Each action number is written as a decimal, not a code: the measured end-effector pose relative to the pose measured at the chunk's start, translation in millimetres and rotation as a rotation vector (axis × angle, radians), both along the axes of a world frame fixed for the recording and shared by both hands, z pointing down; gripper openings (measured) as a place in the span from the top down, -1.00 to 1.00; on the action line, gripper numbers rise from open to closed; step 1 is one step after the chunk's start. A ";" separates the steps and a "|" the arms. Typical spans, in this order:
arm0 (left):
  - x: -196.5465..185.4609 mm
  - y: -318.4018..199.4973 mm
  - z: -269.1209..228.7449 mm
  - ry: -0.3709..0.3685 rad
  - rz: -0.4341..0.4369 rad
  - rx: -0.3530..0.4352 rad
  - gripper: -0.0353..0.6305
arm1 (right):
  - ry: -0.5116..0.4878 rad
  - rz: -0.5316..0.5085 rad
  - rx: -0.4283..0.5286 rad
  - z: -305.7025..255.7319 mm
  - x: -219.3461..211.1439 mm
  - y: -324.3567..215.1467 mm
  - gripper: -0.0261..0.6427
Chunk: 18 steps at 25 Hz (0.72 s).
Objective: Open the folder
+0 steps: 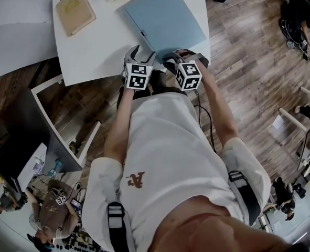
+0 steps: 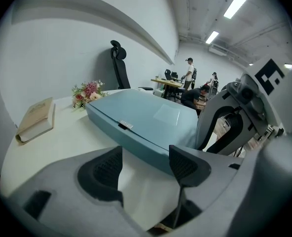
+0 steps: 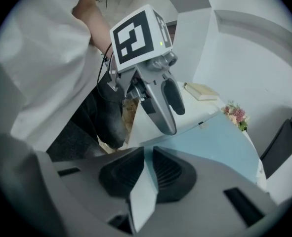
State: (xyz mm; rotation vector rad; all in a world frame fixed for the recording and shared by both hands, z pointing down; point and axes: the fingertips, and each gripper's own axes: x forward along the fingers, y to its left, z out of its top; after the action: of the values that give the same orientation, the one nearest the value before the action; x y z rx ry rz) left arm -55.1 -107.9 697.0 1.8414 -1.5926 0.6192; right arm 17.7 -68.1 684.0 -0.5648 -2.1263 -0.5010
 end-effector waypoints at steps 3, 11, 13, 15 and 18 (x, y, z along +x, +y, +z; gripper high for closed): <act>0.8 1.8 2.4 -0.010 0.018 -0.013 0.00 | -0.019 0.018 -0.030 -8.7 -1.6 0.3 0.82; 4.9 1.0 4.0 -0.021 0.048 -0.011 -0.01 | -0.100 0.089 -0.031 -30.0 -2.8 -5.7 0.86; 8.5 -1.3 3.4 -0.018 0.062 -0.006 -0.03 | -0.113 0.104 -0.031 -33.4 -3.4 -7.1 0.86; 13.6 -3.5 3.7 -0.016 0.075 -0.002 -0.04 | -0.118 0.107 -0.025 -33.5 -3.0 -7.1 0.86; 17.2 -4.9 3.9 -0.014 0.081 0.004 -0.03 | -0.132 0.101 0.018 -29.9 -1.3 -6.7 0.81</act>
State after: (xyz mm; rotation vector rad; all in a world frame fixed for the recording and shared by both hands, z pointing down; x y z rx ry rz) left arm -37.9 -112.8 700.9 1.9157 -1.5351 0.6666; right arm 16.5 -74.8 654.2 -0.4214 -2.2604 -0.5120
